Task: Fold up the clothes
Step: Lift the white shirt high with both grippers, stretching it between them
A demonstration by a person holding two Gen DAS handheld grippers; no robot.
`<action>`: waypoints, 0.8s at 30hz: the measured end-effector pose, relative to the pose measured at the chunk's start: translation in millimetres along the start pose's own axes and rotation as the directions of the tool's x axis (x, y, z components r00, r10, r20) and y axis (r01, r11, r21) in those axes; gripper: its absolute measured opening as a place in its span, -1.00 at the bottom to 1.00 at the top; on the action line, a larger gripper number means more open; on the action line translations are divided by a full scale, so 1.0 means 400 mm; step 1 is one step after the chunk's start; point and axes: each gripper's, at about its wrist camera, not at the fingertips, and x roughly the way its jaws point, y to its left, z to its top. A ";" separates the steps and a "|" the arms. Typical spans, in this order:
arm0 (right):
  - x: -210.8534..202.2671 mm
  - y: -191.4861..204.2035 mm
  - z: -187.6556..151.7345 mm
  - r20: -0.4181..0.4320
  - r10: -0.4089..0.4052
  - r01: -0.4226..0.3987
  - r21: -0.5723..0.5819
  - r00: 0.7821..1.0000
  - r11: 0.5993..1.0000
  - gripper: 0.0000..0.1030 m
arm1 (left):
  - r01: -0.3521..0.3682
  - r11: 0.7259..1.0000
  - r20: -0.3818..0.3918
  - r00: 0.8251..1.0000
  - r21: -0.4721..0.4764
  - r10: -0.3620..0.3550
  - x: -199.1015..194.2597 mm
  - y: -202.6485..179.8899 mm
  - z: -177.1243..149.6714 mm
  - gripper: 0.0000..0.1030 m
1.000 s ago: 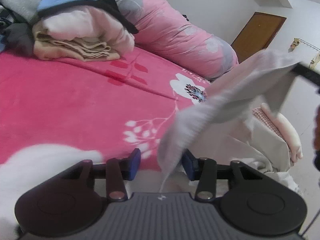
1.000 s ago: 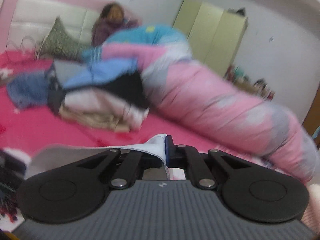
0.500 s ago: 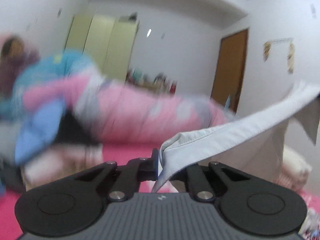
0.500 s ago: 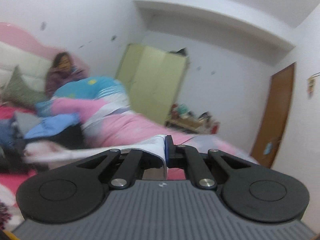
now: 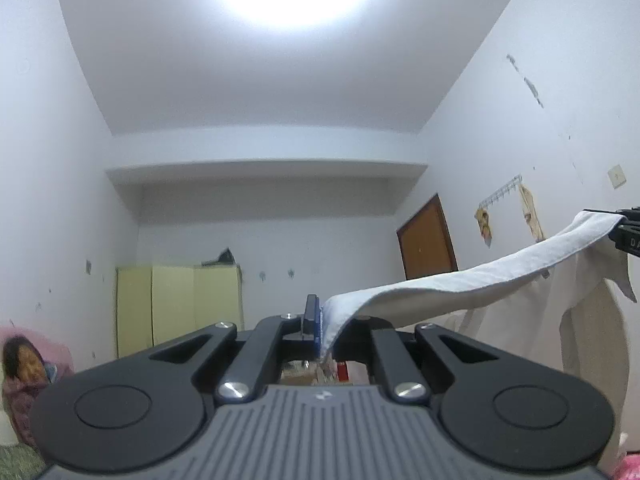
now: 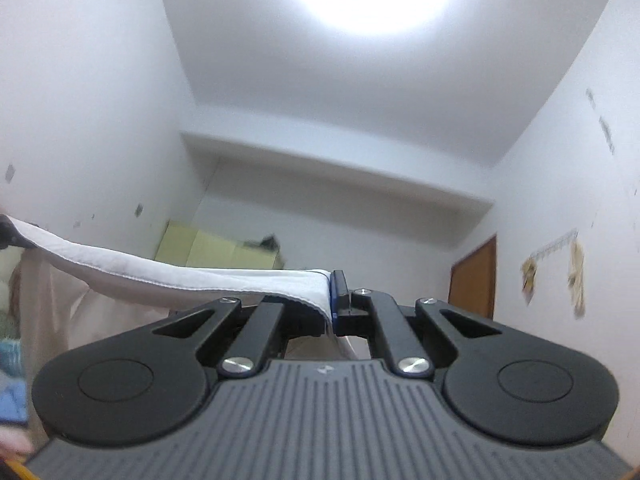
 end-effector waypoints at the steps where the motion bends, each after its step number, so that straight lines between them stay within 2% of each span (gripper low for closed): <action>1: -0.006 -0.009 0.016 0.014 -0.001 0.001 0.000 1.000 1.000 -0.98 | -0.006 1.000 0.016 1.000 0.009 0.006 -0.009 -0.007 0.015 -0.88; 8: -0.075 -0.040 0.101 0.121 -0.003 0.006 -0.027 0.993 1.000 -0.98 | -0.040 0.998 0.127 0.991 0.052 0.033 -0.083 -0.041 0.111 -0.89; 17: -0.142 -0.059 0.190 0.269 -0.002 0.014 -0.042 0.963 0.999 -0.98 | -0.082 0.992 0.263 0.963 0.096 0.054 -0.175 -0.080 0.242 -0.88; 20: -0.147 -0.064 0.183 0.285 0.004 0.005 -0.032 0.959 0.999 -0.98 | -0.088 0.991 0.281 0.958 0.096 0.057 -0.189 -0.091 0.254 -0.89; 24: -0.125 -0.062 0.141 0.279 0.018 -0.012 -0.021 0.960 1.000 -0.98 | -0.089 0.992 0.263 0.963 0.088 0.063 -0.168 -0.100 0.244 -0.89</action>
